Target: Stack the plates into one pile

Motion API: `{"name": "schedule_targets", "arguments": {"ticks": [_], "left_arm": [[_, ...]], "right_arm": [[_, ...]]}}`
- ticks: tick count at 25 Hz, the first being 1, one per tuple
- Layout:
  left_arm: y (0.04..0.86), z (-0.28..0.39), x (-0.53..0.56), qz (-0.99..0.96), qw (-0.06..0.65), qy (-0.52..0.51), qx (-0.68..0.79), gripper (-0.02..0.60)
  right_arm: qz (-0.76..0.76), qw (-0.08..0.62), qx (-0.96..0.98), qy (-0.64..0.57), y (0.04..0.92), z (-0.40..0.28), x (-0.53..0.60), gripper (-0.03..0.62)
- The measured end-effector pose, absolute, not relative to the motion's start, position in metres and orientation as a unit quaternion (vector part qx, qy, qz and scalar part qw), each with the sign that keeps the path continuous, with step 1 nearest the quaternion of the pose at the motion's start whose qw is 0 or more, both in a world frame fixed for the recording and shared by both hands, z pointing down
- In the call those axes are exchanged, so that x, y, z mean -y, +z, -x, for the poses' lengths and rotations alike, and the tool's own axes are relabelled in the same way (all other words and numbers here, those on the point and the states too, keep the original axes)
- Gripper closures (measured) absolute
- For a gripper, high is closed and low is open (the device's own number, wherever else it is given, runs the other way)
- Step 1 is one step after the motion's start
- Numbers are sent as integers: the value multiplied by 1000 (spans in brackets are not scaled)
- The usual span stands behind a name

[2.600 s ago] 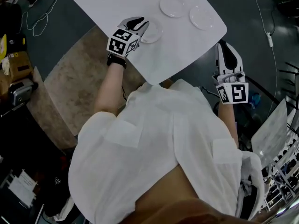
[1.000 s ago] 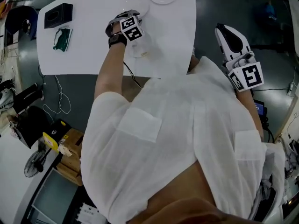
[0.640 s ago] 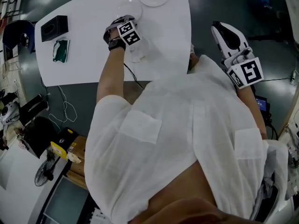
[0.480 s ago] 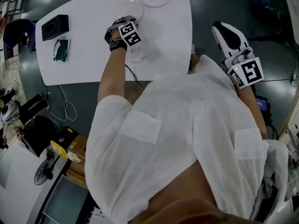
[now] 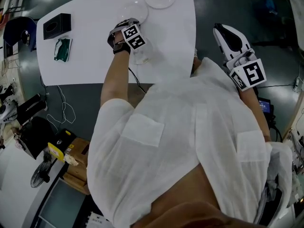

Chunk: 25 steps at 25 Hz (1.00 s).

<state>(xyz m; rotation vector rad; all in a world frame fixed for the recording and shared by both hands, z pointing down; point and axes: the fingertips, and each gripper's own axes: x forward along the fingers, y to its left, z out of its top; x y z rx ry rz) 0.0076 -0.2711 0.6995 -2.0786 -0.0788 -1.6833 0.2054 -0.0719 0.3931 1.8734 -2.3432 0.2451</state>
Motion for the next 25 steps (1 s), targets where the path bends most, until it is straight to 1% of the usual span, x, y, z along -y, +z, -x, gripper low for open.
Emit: {"name": "schedule_targets", "arguments": {"ticks": [6, 12, 21, 25], "left_arm": [[678, -2, 263, 775, 202, -599, 9, 531], [662, 21, 246, 784, 180, -594, -7, 537], [654, 54, 204, 779, 181, -599, -37, 540], [654, 58, 178, 779, 182, -599, -37, 540]], "right_arm": [[-612, 63, 784, 83, 394, -201, 74, 562], [-591, 60, 800, 81, 390, -183, 84, 562], [-560, 65, 822, 79, 391, -159, 100, 562], [-549, 67, 829, 80, 390, -151, 107, 562]]}}
